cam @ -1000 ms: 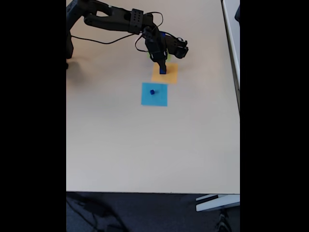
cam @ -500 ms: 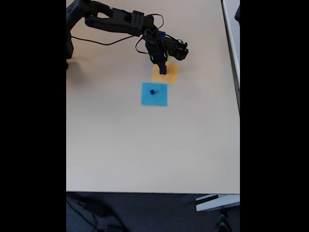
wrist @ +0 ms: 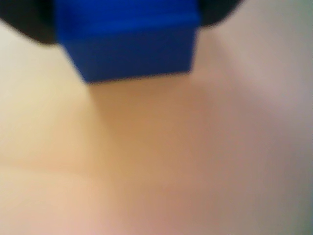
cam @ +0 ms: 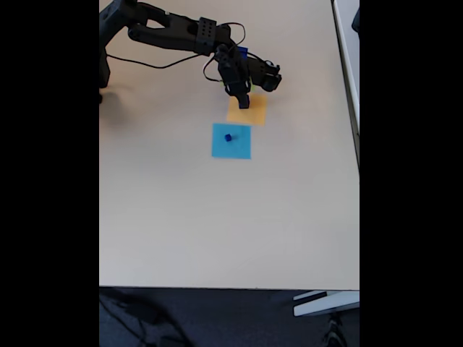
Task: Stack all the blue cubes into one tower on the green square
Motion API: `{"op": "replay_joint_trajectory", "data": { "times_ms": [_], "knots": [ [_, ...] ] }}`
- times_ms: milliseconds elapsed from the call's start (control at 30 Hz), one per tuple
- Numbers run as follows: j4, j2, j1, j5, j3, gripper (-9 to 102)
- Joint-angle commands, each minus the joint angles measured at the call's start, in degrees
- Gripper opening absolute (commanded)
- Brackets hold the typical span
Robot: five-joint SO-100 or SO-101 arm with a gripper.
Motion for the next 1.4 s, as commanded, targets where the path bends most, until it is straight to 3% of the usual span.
{"op": "replay_joint_trajectory", "data": {
  "times_ms": [0, 533, 800, 1133, 1367],
  "knots": [
    [-0.1, 0.6, 0.4, -1.2, -4.0, 2],
    [11.2, 13.5, 0.6, 1.0, -8.4, 2],
    [14.1, 20.6, -1.2, 9.1, -10.3, 2],
    [19.4, 19.4, -7.9, 23.1, -13.7, 1],
    [22.9, 17.3, -10.4, 27.6, -15.5, 0]
  ]
}}
